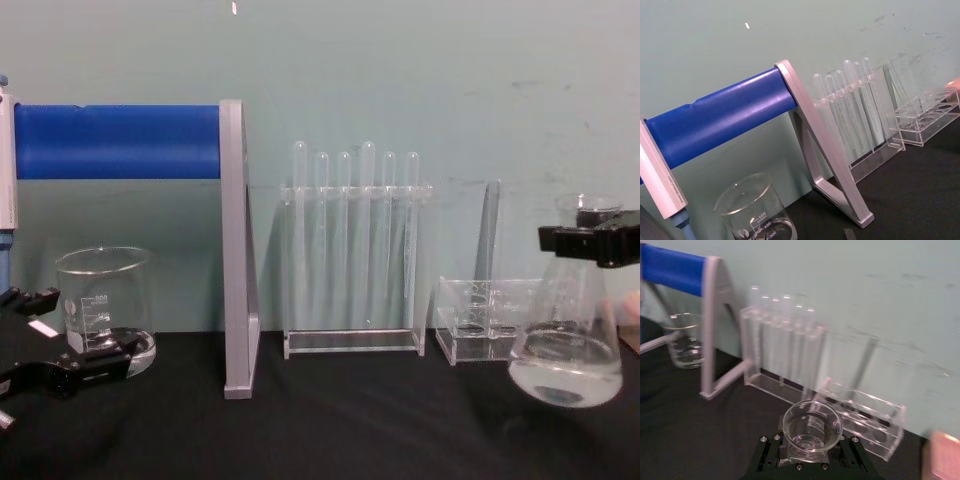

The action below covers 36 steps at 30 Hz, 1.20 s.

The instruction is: Grasp the erlenmeyer flask with one hand, shake it three times, then place it back.

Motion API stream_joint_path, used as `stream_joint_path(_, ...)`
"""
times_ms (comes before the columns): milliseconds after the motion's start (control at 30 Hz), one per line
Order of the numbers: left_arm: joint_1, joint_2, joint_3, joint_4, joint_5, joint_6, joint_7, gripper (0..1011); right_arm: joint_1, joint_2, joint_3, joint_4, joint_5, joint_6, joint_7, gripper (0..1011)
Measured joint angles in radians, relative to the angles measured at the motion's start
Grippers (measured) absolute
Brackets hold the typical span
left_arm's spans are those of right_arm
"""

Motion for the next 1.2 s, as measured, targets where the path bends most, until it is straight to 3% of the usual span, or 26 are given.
stream_joint_path(267, 0.0, 0.0, 0.0, 0.0, 0.0, 0.0, 0.0, 1001, -0.028, 0.054, -0.023, -0.045, -0.006, -0.061, 0.152, 457)
stream_joint_path(600, 0.0, 0.0, 0.0, 0.0, 0.0, 0.0, 0.0, 1001, -0.044, 0.154, -0.081, -0.076, -0.018, -0.223, 0.393, 457)
stream_joint_path(667, 0.0, 0.0, 0.0, 0.0, 0.0, 0.0, 0.0, 1000, -0.044, 0.159, -0.085, -0.076, -0.018, -0.231, 0.405, 457)
stream_joint_path(933, 0.0, 0.0, 0.0, 0.0, 0.0, 0.0, 0.0, 1001, -0.026, 0.218, -0.138, -0.072, -0.003, -0.33, 0.548, 457)
stream_joint_path(1200, 0.0, 0.0, 0.0, 0.0, 0.0, 0.0, 0.0, 1001, -0.01, 0.245, -0.168, -0.064, 0.013, -0.375, 0.612, 457)
